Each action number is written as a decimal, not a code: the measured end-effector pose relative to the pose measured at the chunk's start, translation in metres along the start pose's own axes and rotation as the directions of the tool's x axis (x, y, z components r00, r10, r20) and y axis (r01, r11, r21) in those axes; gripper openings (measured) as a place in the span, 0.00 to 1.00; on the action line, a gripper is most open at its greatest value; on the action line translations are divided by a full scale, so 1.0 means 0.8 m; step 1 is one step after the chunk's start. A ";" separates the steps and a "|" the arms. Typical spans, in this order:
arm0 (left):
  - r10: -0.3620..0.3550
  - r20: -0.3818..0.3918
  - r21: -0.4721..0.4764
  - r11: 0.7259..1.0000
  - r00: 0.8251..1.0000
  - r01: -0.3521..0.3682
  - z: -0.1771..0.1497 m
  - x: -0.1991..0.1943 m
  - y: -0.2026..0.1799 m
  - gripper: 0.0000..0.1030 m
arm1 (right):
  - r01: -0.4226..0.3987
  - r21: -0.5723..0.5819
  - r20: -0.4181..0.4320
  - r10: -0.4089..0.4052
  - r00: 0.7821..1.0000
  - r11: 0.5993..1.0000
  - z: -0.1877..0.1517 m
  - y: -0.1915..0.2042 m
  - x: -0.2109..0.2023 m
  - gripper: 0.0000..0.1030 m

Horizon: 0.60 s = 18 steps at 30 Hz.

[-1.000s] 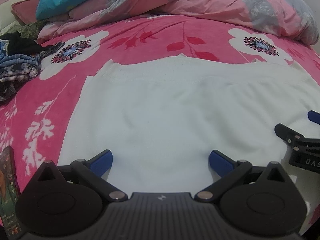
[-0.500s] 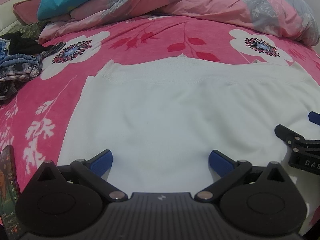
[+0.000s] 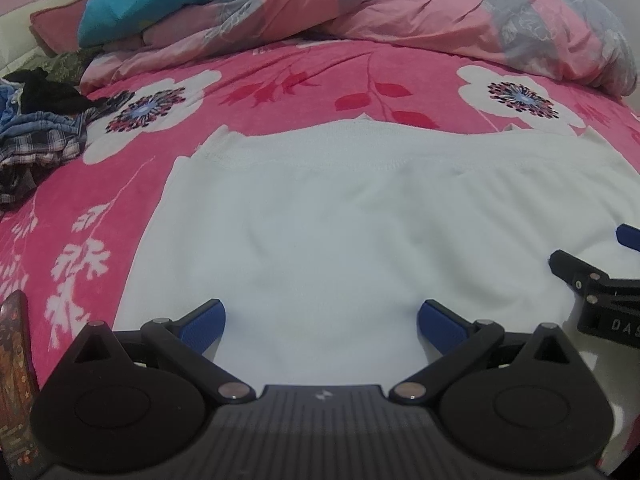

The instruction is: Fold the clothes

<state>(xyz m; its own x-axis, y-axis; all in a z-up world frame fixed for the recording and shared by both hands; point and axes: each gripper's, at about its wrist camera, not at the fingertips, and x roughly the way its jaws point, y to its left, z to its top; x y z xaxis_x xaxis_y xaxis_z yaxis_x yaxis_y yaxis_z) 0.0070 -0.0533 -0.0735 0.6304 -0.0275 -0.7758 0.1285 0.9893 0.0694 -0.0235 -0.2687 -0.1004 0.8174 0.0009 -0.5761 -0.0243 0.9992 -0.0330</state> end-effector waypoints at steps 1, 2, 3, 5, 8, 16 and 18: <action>-0.001 0.009 0.004 1.000 1.000 0.001 -0.002 0.000 0.000 1.00 | -0.002 0.002 0.002 0.002 1.000 1.000 0.000 0.000 0.000 0.99; -0.004 0.018 0.004 1.000 1.000 0.004 -0.003 -0.001 0.000 1.00 | -0.002 0.004 0.005 0.002 1.000 1.000 -0.001 -0.001 0.000 0.99; -0.007 0.026 0.003 1.000 1.000 0.007 -0.004 -0.001 0.001 1.00 | -0.002 0.006 0.009 0.002 1.000 1.000 -0.001 -0.001 -0.001 0.99; -0.015 0.040 0.003 1.000 0.999 0.015 -0.007 -0.001 0.002 1.00 | 0.000 0.007 0.020 0.000 1.000 1.000 -0.004 0.000 -0.001 0.99; -0.021 0.049 -0.006 1.000 0.999 0.021 -0.009 0.000 0.003 1.00 | 0.000 0.008 0.027 0.000 1.000 1.000 -0.004 0.001 -0.001 0.99; -0.012 0.069 -0.019 1.000 0.998 0.014 -0.013 -0.002 0.001 1.00 | 0.000 0.006 0.048 -0.001 0.999 1.000 -0.008 0.002 -0.002 0.99; -0.011 0.071 -0.012 1.000 0.997 0.012 -0.013 -0.002 0.000 1.00 | 0.001 0.006 0.048 -0.002 0.999 1.000 -0.007 0.003 -0.002 0.99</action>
<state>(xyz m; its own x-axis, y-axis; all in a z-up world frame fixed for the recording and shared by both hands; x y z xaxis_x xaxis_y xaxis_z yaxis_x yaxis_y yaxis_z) -0.0019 -0.0514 -0.0789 0.6820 -0.0484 -0.7298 0.1269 0.9905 0.0528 -0.0284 -0.2669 -0.1042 0.8441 0.0012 -0.5362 -0.0199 0.9994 -0.0292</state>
